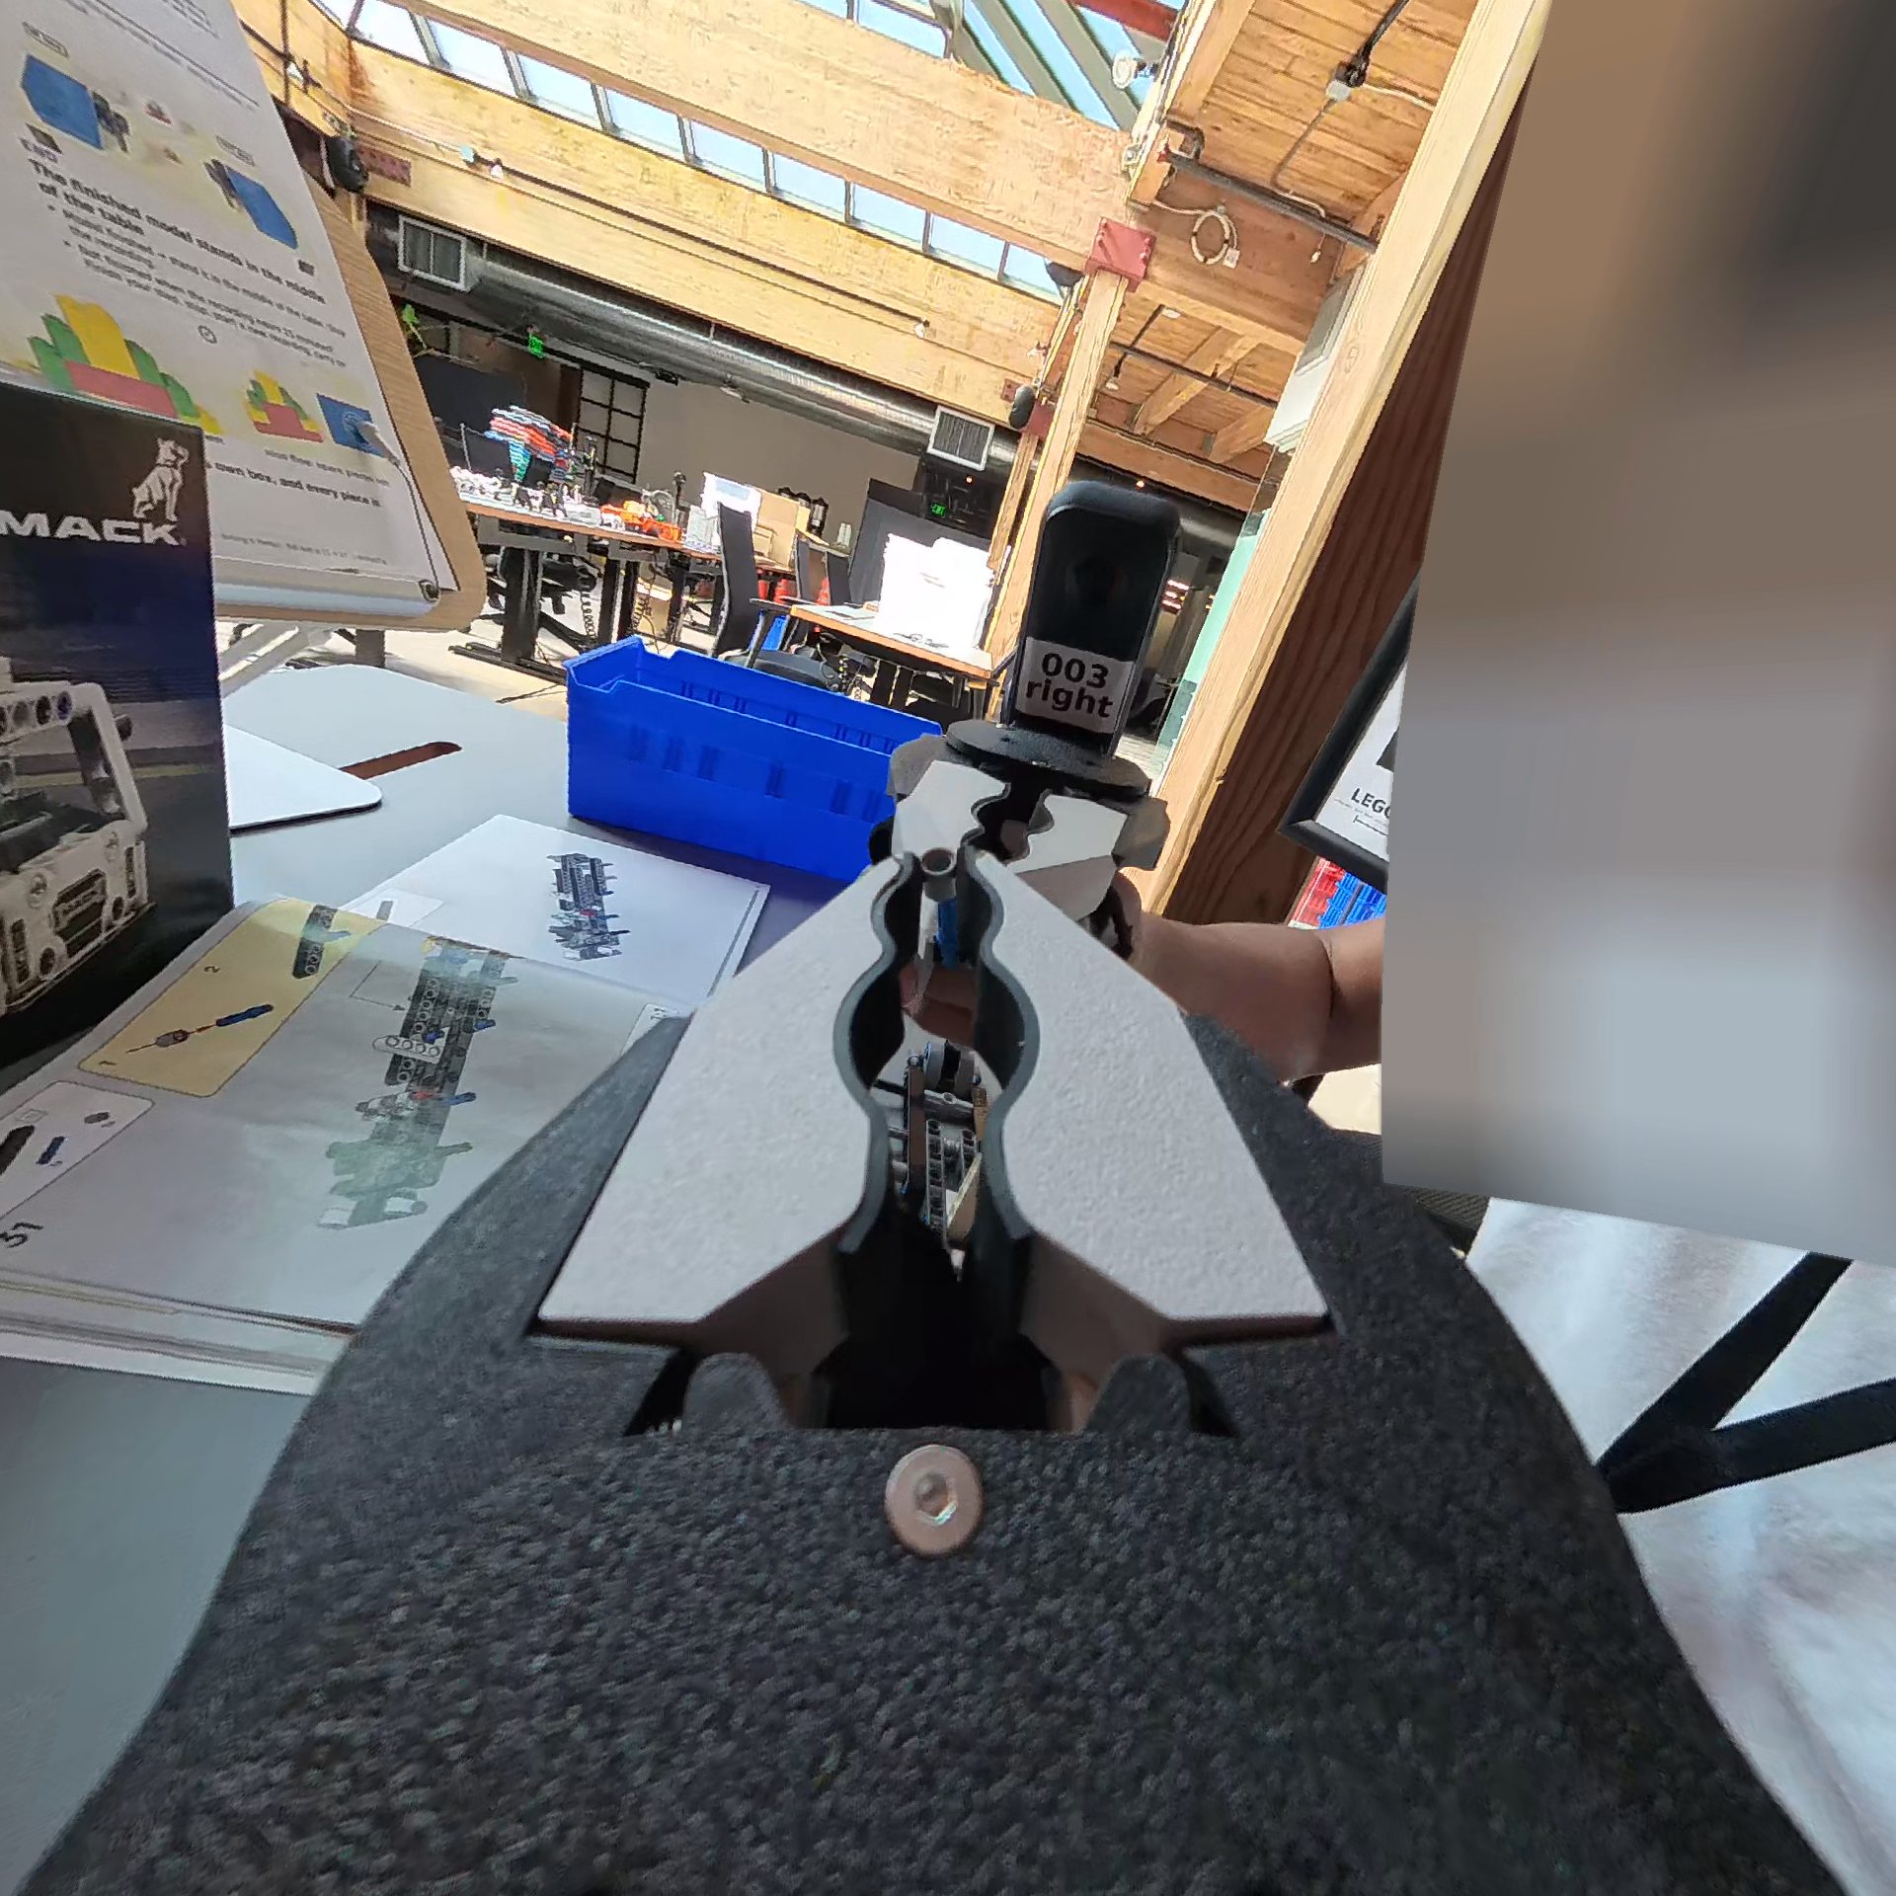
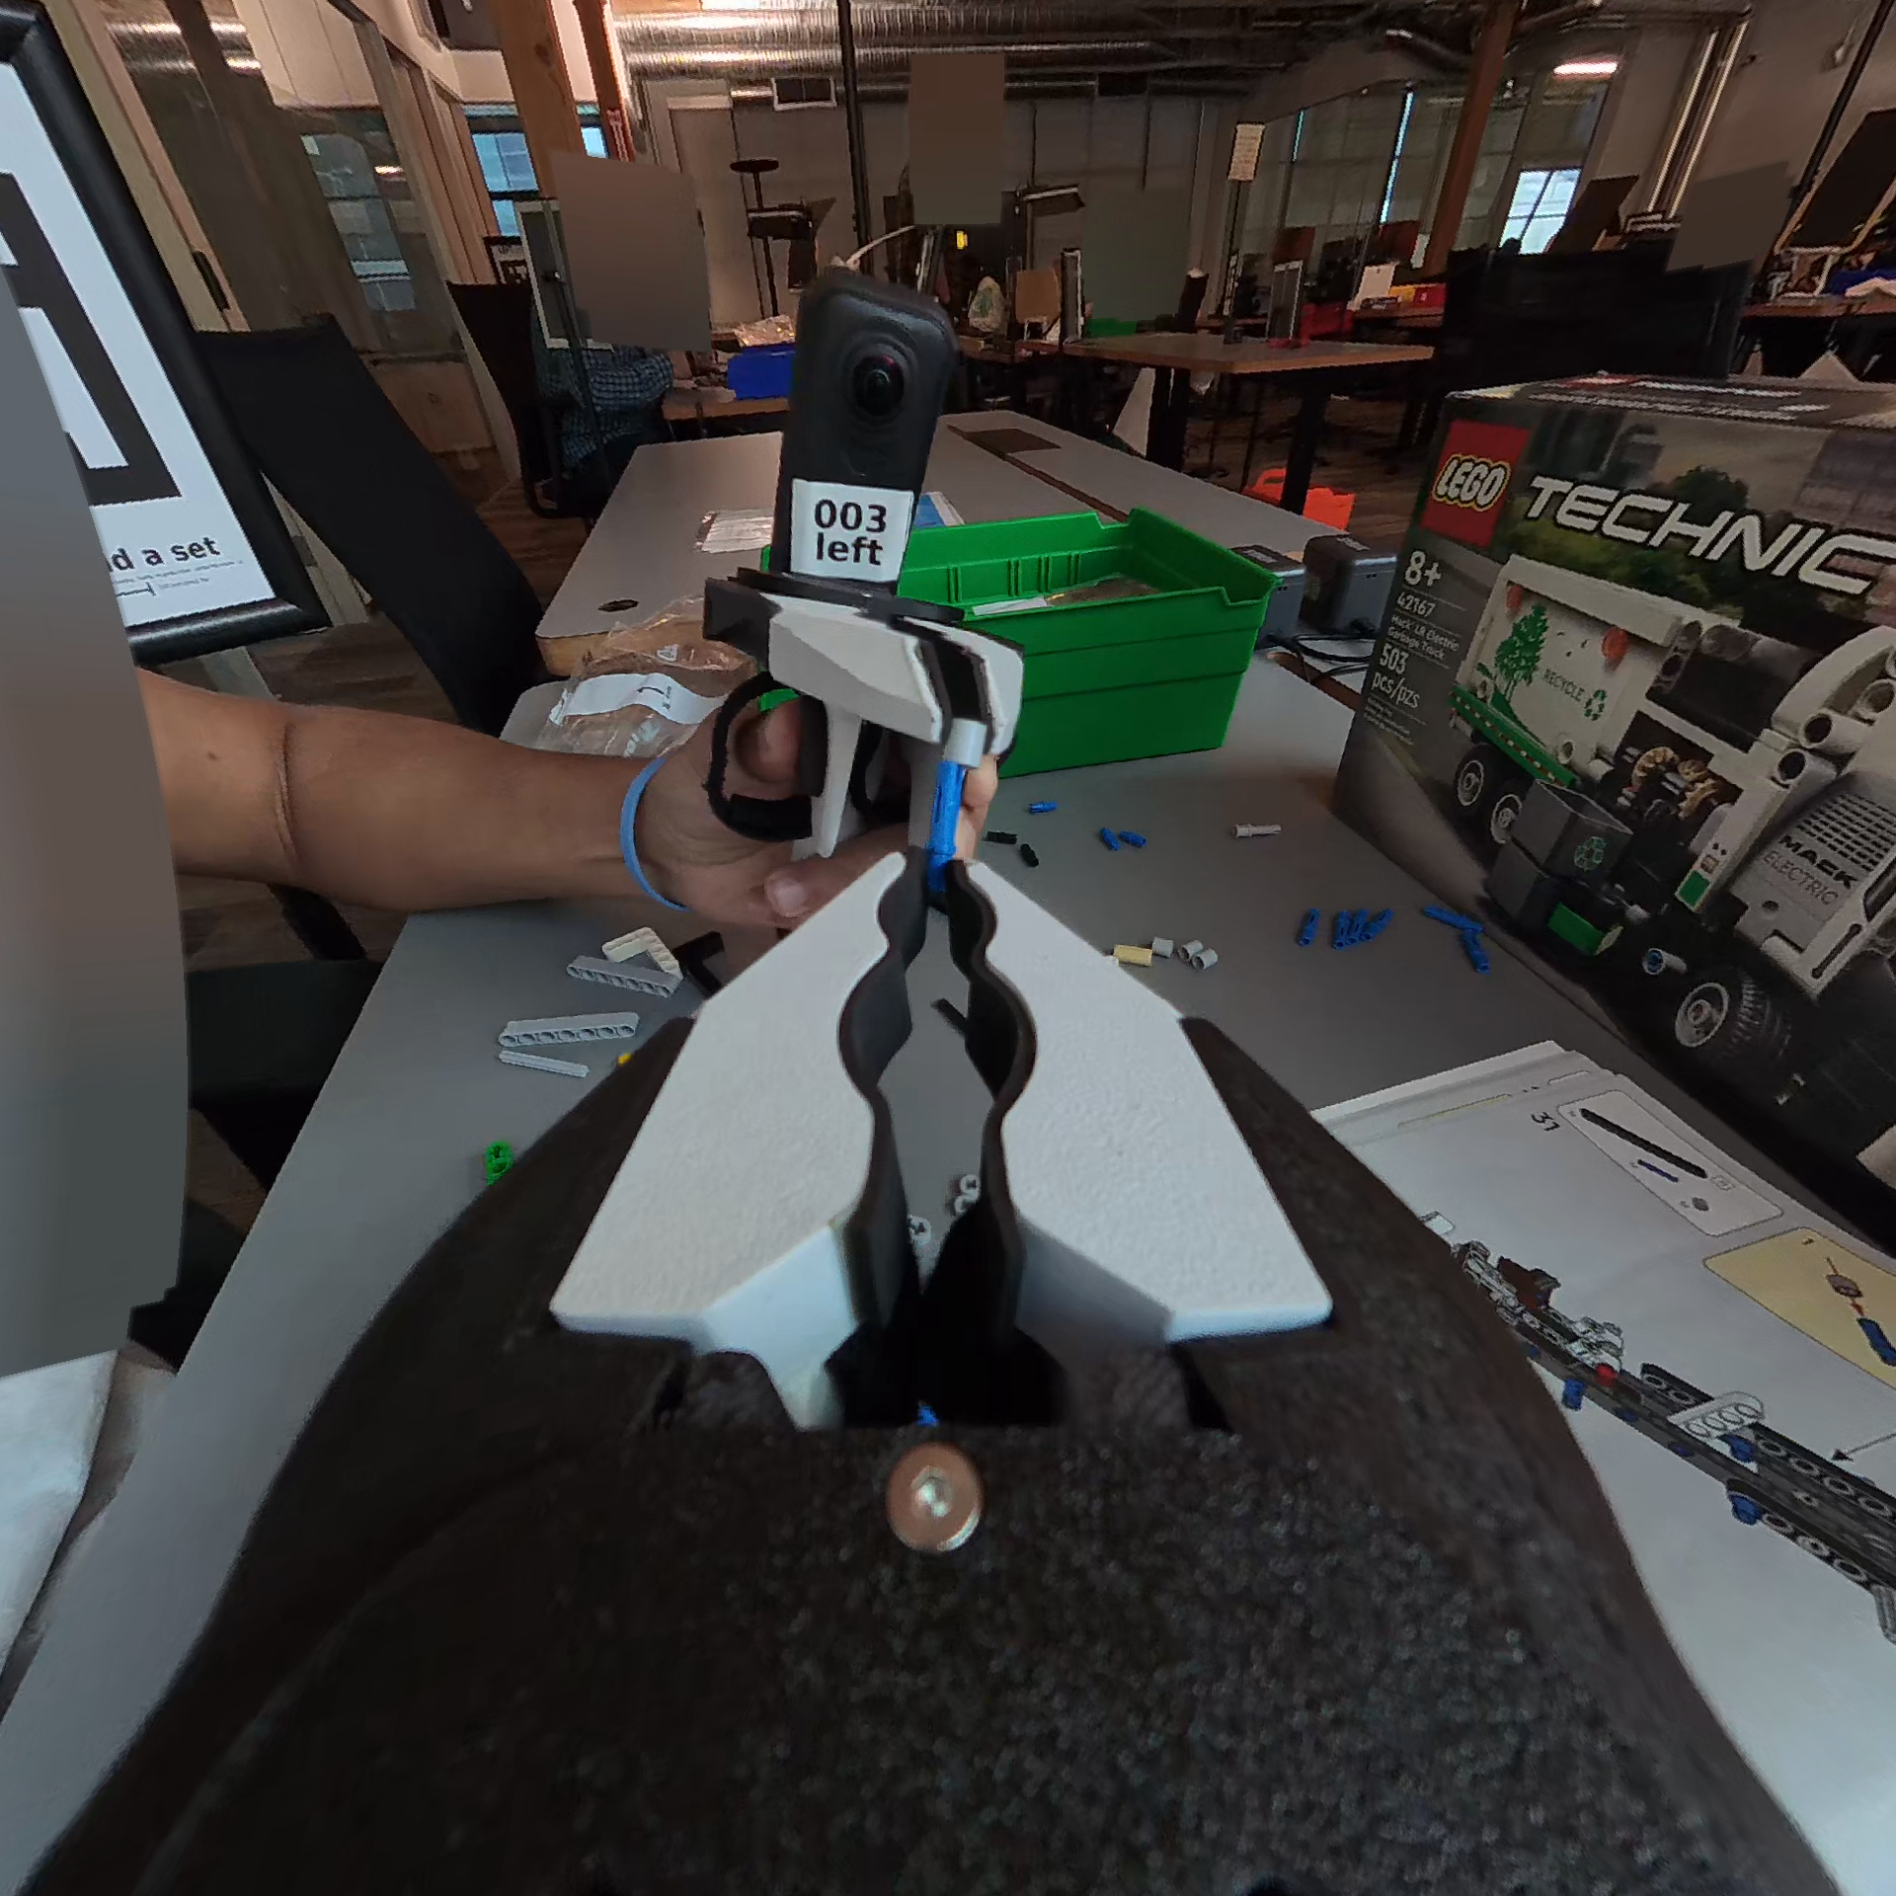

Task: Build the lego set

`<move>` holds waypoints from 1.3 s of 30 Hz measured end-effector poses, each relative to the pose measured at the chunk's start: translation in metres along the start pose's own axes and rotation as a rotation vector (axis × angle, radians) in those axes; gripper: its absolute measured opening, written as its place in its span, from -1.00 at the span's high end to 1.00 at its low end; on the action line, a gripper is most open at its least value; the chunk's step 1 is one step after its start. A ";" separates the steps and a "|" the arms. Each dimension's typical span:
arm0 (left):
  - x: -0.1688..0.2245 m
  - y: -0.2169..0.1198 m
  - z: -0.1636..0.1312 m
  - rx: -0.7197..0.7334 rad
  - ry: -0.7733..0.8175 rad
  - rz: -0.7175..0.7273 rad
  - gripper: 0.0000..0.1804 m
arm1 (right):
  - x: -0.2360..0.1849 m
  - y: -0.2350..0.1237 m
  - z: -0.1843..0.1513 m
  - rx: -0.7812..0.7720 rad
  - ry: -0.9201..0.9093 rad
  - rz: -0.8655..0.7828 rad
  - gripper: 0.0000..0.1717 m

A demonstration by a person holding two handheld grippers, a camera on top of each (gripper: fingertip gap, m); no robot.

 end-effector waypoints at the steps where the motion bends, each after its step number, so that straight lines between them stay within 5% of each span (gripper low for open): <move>1: 0.000 0.000 0.000 -0.009 0.001 0.003 0.95 | 0.000 0.000 -0.001 -0.008 0.007 0.002 0.98; 18: -0.019 0.001 -0.005 0.008 -0.187 0.041 0.96 | 0.009 0.002 -0.011 -0.039 0.082 -0.089 0.98; 39: -0.022 0.003 -0.012 -0.159 0.004 0.215 0.95 | 0.008 0.006 -0.023 -0.225 -0.134 -0.205 0.98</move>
Point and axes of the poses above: each gripper's, where its closed fingertips meet, y out along the fingers, z out of its top, x = y × z across the jaws, the point moved 6 cm from there along -y, back along the fingers, and after that the axes turned 10 degrees about -y, right-handed, at the moved point
